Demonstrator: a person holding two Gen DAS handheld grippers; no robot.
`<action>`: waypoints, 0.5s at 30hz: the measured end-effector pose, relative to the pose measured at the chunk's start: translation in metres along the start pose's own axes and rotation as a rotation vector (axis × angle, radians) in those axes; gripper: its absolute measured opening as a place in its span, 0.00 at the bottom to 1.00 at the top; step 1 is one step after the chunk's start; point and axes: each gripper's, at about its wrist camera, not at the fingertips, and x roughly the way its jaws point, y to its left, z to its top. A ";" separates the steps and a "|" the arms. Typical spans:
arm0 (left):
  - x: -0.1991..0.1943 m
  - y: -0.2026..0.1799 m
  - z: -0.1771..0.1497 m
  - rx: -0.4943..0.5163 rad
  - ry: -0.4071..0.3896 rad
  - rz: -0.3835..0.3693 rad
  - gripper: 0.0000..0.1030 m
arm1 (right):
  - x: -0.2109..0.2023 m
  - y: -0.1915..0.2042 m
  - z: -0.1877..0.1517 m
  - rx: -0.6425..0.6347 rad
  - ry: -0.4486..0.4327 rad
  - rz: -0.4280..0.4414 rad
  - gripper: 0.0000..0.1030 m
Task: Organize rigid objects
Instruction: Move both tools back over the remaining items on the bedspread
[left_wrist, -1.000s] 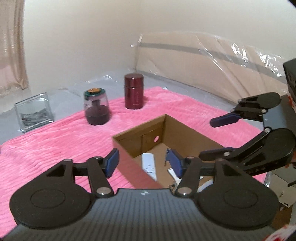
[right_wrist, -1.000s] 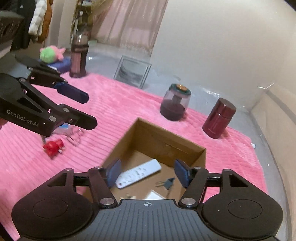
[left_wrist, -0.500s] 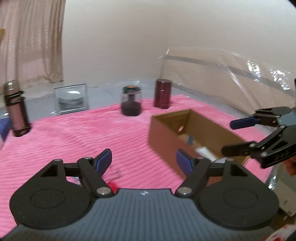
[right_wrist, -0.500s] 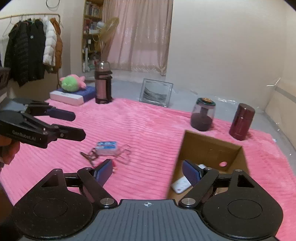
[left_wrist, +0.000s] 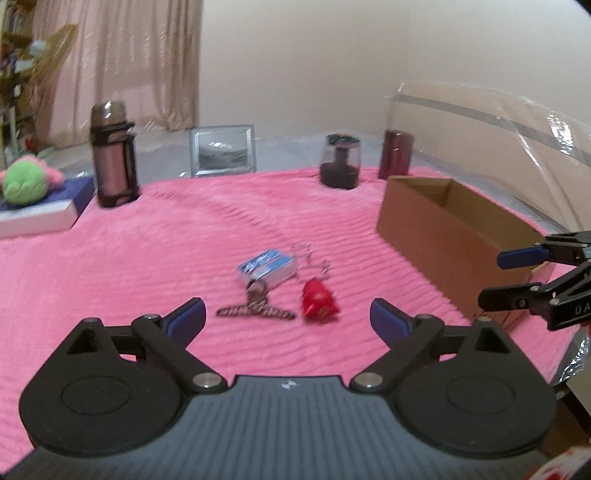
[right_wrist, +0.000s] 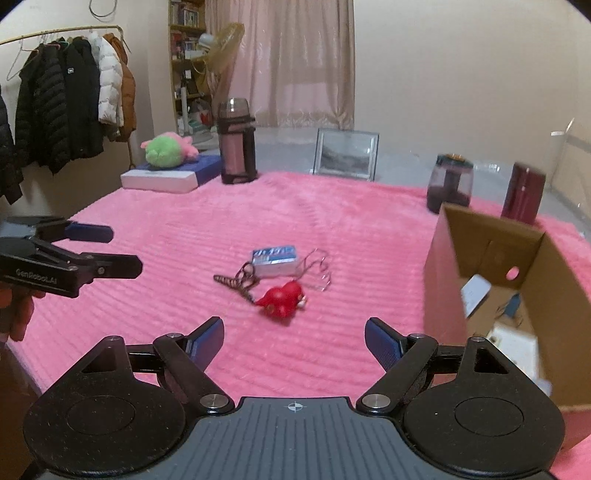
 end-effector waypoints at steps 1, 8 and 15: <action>0.001 0.005 -0.003 -0.011 0.007 0.005 0.91 | 0.004 0.002 -0.001 0.008 0.002 -0.002 0.78; 0.017 0.020 -0.011 -0.037 0.041 0.025 0.91 | 0.029 0.009 -0.002 0.068 0.013 -0.010 0.78; 0.040 0.028 -0.015 -0.021 0.046 0.038 0.91 | 0.064 0.012 -0.001 0.120 0.052 -0.009 0.78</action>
